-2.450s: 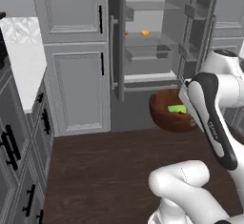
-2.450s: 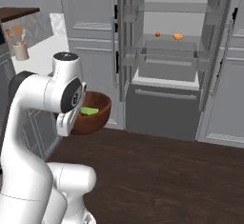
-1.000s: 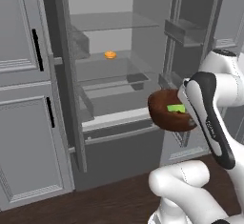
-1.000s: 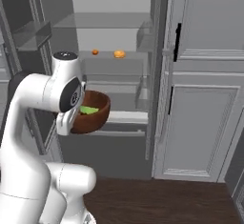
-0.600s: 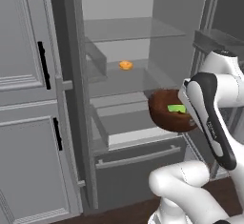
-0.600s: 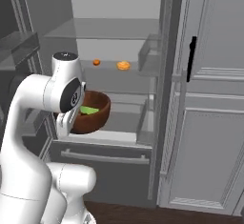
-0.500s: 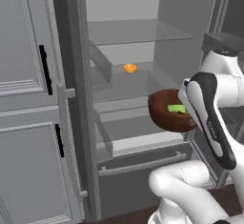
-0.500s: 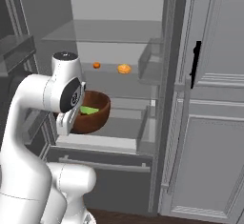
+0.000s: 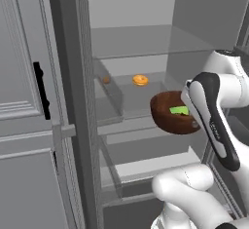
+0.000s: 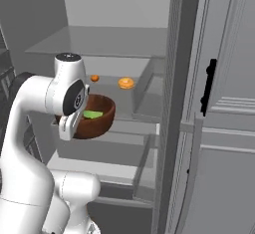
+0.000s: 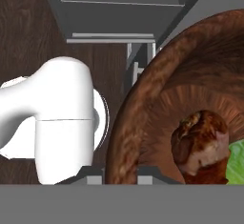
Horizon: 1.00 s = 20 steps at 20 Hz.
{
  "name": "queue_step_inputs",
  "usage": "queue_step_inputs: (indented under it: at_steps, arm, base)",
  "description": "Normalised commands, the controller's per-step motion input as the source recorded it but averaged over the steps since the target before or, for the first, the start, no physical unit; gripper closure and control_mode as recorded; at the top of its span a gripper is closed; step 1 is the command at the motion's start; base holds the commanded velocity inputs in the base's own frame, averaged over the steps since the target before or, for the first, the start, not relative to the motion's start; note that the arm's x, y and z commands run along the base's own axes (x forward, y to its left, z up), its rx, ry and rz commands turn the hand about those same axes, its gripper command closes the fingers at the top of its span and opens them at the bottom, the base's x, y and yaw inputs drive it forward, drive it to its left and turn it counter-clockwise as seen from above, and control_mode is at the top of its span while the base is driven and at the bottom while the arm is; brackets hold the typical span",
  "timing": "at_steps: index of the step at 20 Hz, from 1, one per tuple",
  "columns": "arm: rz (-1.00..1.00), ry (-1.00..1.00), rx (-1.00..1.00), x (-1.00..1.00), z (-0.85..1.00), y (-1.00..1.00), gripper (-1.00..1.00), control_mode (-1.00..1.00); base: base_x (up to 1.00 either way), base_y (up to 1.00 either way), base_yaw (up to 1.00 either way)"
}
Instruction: Pick the chicken drumstick and lemon wedge from their plates and place them in the bowl. Then put the bowl in the fridge.
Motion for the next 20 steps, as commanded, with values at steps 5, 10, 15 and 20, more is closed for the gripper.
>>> queue_step_inputs:
  at_steps: [5,10,15,20]
  arm:
    - [0.0,0.0,0.0,0.0,0.0,0.0,1.0,1.0]
    - [0.0,0.0,0.0,0.0,0.0,0.0,1.0,1.0]
    - [0.0,0.0,0.0,0.0,0.0,0.0,1.0,1.0]
    - [0.0,0.0,0.0,0.0,0.0,0.0,1.0,1.0]
  base:
    - [0.48,-0.11,0.0]
    - [0.42,0.0,0.0]
    - [0.21,0.0,0.0]
    - [0.21,0.0,0.0]
